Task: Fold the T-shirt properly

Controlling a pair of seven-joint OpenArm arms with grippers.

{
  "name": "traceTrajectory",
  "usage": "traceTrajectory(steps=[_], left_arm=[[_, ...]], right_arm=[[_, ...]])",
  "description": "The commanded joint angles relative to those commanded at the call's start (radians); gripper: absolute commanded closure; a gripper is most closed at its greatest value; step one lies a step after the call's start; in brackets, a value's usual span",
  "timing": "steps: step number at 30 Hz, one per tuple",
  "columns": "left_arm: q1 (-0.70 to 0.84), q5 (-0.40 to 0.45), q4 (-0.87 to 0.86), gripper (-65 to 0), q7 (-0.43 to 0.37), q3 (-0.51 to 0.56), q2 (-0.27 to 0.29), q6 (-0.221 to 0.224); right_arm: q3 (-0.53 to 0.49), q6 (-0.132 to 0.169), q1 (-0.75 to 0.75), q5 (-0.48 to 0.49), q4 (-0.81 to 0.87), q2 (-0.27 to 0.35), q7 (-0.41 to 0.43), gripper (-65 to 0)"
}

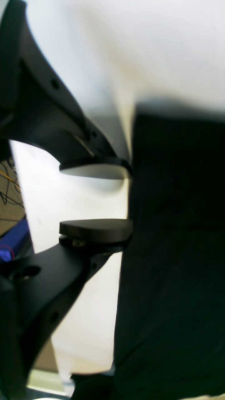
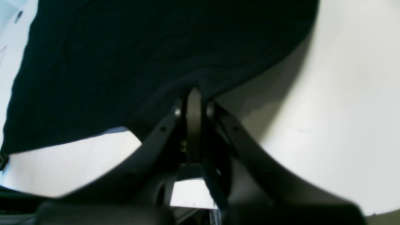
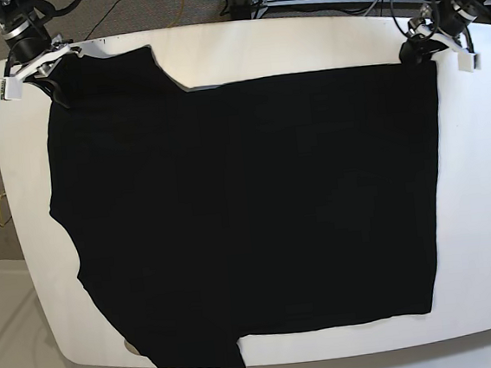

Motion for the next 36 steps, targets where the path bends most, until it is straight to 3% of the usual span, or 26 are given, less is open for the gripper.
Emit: traceTrajectory(steps=[4, 18, 24, 29, 36], left_arm=[[0.000, 0.006, -0.005, -17.9, 0.004, 0.033, 0.007, 0.000], [-0.004, -0.025, -0.010, -11.3, 0.034, -0.001, 0.001, 0.000], [-0.004, -0.020, -0.005, -11.9, 0.030, -0.009, 0.000, 0.000], [-0.011, -0.016, -0.002, -0.6, -0.012, 0.001, -0.001, 0.000], [-0.012, -0.018, 0.004, 0.0, -0.035, 0.003, -0.001, 0.000]], right_arm=[[-0.002, 0.000, 0.004, -0.002, 0.001, -0.003, -0.001, 0.0], [0.007, 0.000, 0.004, 0.001, 0.001, -0.005, -0.007, 0.0], [0.006, 0.000, 0.005, 0.001, -0.001, -0.007, -0.008, 0.0], [0.008, 0.000, 0.006, 0.045, -0.001, -0.007, -0.010, 0.0], [0.009, 0.000, 0.008, 0.087, -0.001, -0.006, -0.017, 0.0]])
